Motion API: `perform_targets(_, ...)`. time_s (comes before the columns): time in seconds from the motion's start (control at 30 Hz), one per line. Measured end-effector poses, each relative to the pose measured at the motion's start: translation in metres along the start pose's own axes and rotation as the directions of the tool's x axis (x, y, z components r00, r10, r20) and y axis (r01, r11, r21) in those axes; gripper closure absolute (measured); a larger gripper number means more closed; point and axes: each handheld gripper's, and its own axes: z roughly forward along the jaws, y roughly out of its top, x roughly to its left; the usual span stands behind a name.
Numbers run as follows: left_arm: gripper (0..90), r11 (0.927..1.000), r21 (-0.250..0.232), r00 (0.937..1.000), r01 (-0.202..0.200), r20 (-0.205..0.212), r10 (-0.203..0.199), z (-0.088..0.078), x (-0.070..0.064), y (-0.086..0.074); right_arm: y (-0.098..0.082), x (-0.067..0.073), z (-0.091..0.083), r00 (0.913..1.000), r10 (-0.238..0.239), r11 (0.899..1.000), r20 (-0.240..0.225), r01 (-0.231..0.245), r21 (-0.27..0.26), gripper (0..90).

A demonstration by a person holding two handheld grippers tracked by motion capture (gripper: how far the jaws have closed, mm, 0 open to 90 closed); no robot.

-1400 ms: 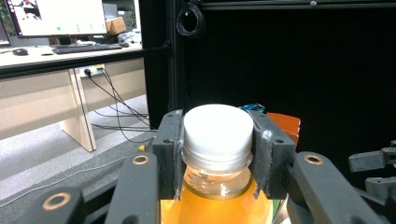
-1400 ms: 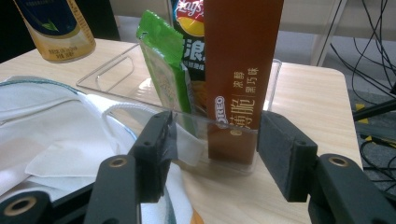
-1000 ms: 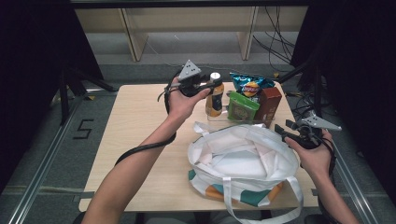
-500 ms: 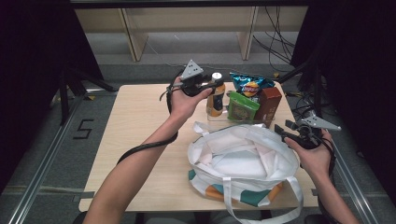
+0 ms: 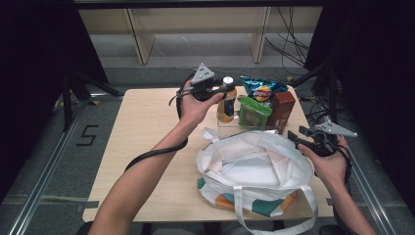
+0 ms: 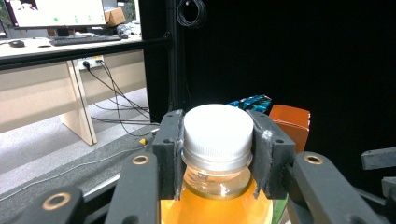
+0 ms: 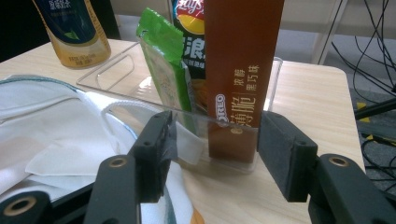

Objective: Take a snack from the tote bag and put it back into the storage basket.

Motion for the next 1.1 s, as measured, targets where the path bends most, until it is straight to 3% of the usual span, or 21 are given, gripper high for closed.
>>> perform_targets(0.03,58.7,1.0000,0.000,1.0000,0.000,-0.001,0.000,0.0002,0.0003,-0.0002,0.0004,0.0013,-0.0006,0.9998,0.019,1.000,-0.009,-0.019,0.007,46.8)
perform_targets(0.1,58.7,1.0000,0.003,1.0000,0.001,-0.002,-0.001,0.0005,0.0011,-0.0009,0.0008,0.0003,-0.0011,0.9996,0.012,1.000,-0.025,-0.011,0.025,46.8)
perform_targets(0.23,58.7,1.0000,0.008,1.0000,0.000,-0.005,0.000,0.0013,0.0026,-0.0023,0.0008,0.0016,-0.0017,0.9995,0.024,0.999,-0.019,-0.023,0.028,46.8)
perform_targets(0.3,58.7,0.9999,0.010,1.0000,0.001,-0.008,-0.001,0.0019,0.0030,-0.0030,0.0009,-0.0003,-0.0014,0.9998,0.005,1.000,-0.018,-0.005,0.028,46.8)
perform_targets(0.5,58.7,0.9999,0.015,1.0000,0.004,-0.008,-0.004,0.0042,0.0037,-0.0054,0.0005,0.0021,-0.0016,0.9994,0.028,0.999,-0.019,-0.028,0.028,46.8)
perform_targets(0.57,58.7,0.9998,0.017,0.9999,0.006,-0.009,-0.005,0.0048,0.0036,-0.0060,0.0008,-0.0001,-0.0010,0.9996,0.010,1.000,-0.027,-0.010,0.024,46.8)
perform_targets(0.67,58.7,0.9998,0.016,1.0000,0.007,-0.007,-0.007,0.0055,0.0039,-0.0066,0.0006,0.0022,-0.0020,0.9992,0.035,0.999,-0.019,-0.035,0.034,46.8)
perform_targets(1.1,58.7,0.9997,0.023,0.9999,0.006,-0.010,-0.006,0.0077,0.0047,-0.0093,0.0000,0.0012,-0.0016,0.9996,0.024,0.999,-0.017,-0.024,0.034,46.8)
